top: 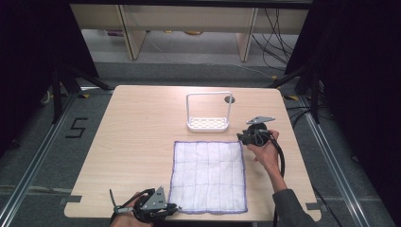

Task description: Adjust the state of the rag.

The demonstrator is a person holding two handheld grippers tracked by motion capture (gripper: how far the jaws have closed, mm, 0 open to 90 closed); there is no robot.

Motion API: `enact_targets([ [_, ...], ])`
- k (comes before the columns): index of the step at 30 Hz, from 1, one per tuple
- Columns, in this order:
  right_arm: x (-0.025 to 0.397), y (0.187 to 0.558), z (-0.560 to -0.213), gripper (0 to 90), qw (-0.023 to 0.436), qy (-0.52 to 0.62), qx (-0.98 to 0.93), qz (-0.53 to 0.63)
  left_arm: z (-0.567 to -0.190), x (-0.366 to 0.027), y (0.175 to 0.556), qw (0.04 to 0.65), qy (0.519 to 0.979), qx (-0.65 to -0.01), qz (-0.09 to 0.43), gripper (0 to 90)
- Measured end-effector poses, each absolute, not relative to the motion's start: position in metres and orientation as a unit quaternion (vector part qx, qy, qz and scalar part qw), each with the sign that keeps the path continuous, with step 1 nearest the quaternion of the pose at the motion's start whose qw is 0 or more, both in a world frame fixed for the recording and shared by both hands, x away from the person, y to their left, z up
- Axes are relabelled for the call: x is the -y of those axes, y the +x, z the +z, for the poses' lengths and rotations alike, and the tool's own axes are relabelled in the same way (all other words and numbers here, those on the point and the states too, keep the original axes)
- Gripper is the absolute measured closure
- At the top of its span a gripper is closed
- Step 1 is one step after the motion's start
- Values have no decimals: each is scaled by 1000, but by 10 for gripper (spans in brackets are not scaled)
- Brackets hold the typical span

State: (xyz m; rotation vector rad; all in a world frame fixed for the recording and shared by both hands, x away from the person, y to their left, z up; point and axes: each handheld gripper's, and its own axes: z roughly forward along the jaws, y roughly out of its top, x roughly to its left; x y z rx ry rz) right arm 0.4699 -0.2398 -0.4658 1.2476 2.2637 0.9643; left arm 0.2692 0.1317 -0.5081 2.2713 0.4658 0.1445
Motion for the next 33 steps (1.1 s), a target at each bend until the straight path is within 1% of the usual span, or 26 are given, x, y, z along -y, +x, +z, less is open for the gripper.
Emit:
enact_targets([
  [1,240,465,-461,580,198,441,-805,344,-508,-132,270,404,894,-188,56,733],
  [2,241,460,-456,554,204,432,-810,341,-506,-133,271,401,896,-184,58,713],
  [5,242,443,-450,500,198,422,-821,330,-503,-136,274,413,886,-202,62,624],
  [6,243,439,-451,477,195,421,-824,324,-502,-136,275,417,881,-216,57,575],
  [8,247,434,-455,468,190,428,-825,317,-498,-141,283,433,867,-240,59,502],
  [10,254,436,-459,461,190,432,-823,316,-494,-144,293,442,853,-269,62,452],
  [13,260,440,-463,445,182,450,-814,320,-488,-148,317,449,838,-301,80,431],
  [14,260,441,-463,441,172,456,-813,319,-486,-150,329,442,840,-302,89,427],
  [16,260,444,-466,431,177,452,-814,320,-485,-152,354,427,839,-316,114,423],
  [17,260,446,-467,429,183,440,-816,326,-486,-150,362,434,829,-330,122,424],
  [18,259,446,-468,425,178,448,-815,321,-486,-152,378,418,836,-332,126,427],
  [20,258,449,-470,417,175,452,-814,322,-487,-150,399,415,827,-360,119,420],
  [21,258,449,-470,415,173,452,-814,322,-488,-147,410,405,829,-368,119,414],
  [23,255,451,-474,409,176,457,-805,335,-488,-144,424,391,833,-368,135,401],
  [24,254,452,-473,408,166,469,-802,331,-489,-142,431,392,830,-373,135,401],
  [25,258,455,-473,407,173,452,-814,323,-490,-139,439,393,828,-378,127,400],
  [27,257,456,-472,407,167,449,-816,322,-491,-134,448,390,828,-380,134,393],
  [30,255,458,-472,404,168,452,-813,326,-494,-130,457,386,831,-382,118,389],
  [32,255,461,-472,402,174,440,-818,327,-496,-127,461,396,821,-396,107,382],
  [33,254,461,-472,401,163,452,-815,324,-497,-126,463,392,825,-393,105,379],
])
